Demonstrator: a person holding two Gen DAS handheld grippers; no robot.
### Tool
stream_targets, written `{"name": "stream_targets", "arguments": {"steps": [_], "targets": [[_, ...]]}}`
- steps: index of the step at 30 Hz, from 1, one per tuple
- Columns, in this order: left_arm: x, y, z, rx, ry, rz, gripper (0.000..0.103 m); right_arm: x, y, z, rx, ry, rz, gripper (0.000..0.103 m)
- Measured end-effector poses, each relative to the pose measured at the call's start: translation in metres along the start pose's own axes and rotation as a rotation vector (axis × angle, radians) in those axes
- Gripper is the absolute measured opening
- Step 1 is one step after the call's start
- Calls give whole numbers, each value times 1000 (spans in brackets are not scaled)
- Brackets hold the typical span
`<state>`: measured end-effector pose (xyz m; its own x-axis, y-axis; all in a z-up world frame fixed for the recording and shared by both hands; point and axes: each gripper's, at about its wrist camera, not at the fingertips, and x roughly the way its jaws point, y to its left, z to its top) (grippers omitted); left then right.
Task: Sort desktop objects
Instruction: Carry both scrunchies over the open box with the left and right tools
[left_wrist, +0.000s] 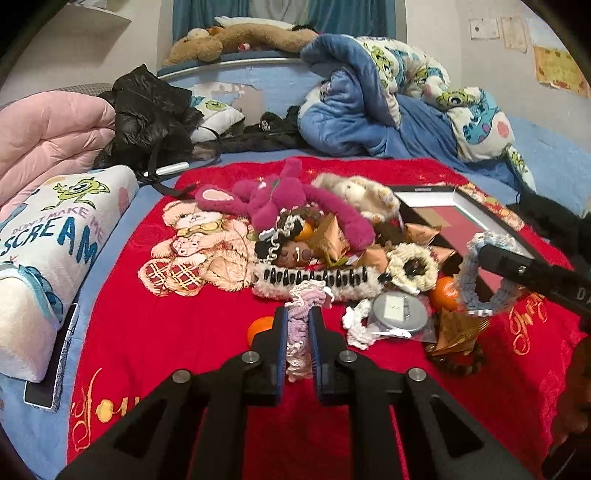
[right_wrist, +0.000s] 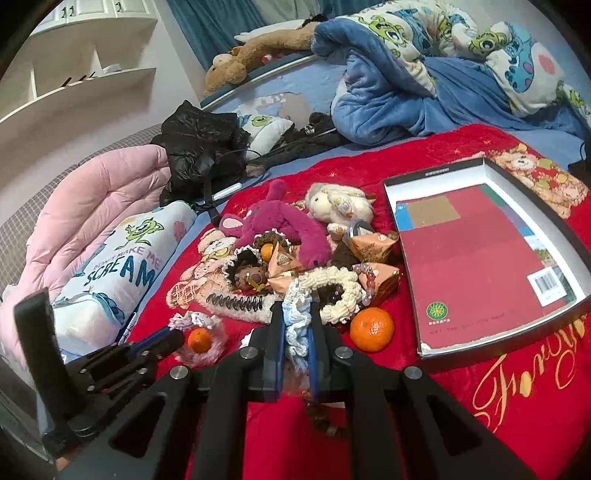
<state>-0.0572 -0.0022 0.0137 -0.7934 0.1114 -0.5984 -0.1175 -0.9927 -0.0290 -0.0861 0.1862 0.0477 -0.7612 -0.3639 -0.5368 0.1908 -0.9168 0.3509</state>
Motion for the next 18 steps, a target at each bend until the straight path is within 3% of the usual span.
{"name": "stream_targets", "arguments": {"steps": [10,18], "targets": [[-15,-13,11,-34,-25,-27,12,-14,-2,6,-12,-51,12,11],[-10,-53,18,-7,-12,-40,12,-26,-23,10,30,-81,3,11]]}}
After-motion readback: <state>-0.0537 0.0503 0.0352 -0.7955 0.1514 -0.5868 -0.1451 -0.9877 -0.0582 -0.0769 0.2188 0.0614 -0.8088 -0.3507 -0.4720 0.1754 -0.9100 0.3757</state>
